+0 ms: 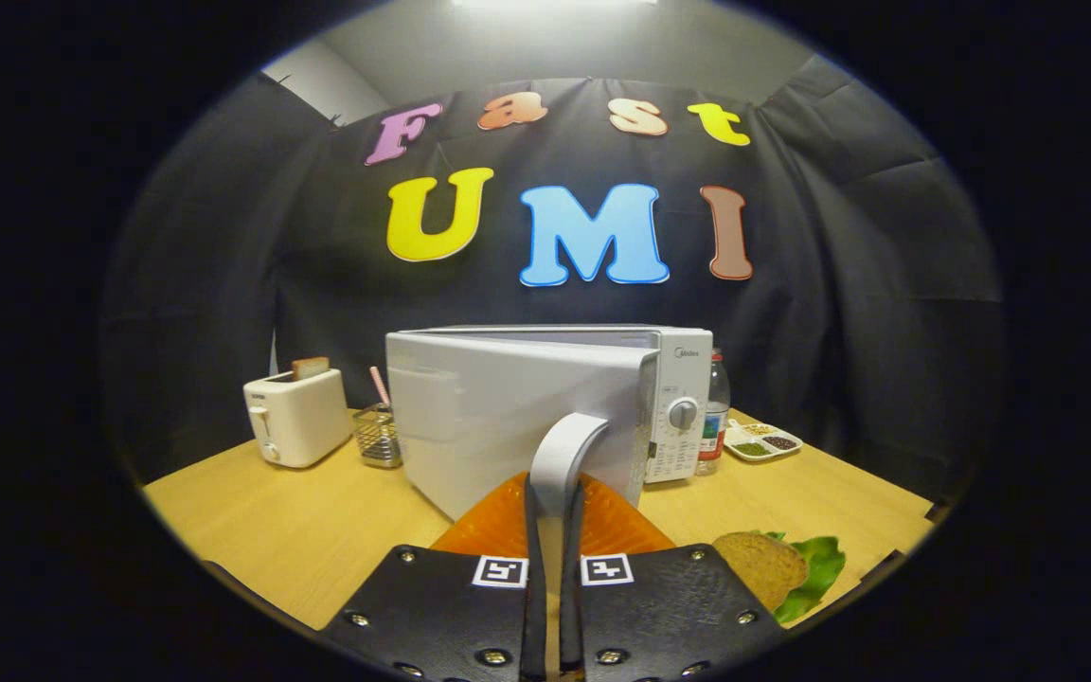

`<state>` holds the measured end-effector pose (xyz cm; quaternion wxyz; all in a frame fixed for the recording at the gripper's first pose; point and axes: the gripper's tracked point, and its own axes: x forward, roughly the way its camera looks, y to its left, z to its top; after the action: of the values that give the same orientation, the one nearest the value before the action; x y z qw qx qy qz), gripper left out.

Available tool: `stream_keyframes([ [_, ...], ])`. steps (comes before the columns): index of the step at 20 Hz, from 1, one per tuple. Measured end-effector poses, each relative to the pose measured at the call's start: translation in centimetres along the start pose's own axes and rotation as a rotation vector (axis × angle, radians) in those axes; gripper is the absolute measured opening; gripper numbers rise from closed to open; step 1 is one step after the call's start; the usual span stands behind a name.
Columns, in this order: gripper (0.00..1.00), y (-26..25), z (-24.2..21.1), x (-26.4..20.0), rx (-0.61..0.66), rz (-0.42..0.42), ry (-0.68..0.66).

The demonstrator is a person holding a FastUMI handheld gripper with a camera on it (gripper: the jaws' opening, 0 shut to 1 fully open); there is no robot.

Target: Open the microwave, put the food inside, and close the microwave door.

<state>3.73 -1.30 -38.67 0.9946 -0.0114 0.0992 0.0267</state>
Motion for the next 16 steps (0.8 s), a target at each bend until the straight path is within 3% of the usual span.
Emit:
stream_keyframes([
  [8,0.05,15.4,-1.0,-4.6,-0.017,0.158,-0.089],
  [14,0.05,17.9,-1.2,-4.7,0.028,0.029,-0.077],
  [16,0.11,19.4,-2.1,-5.7,0.051,0.001,-0.062],
])
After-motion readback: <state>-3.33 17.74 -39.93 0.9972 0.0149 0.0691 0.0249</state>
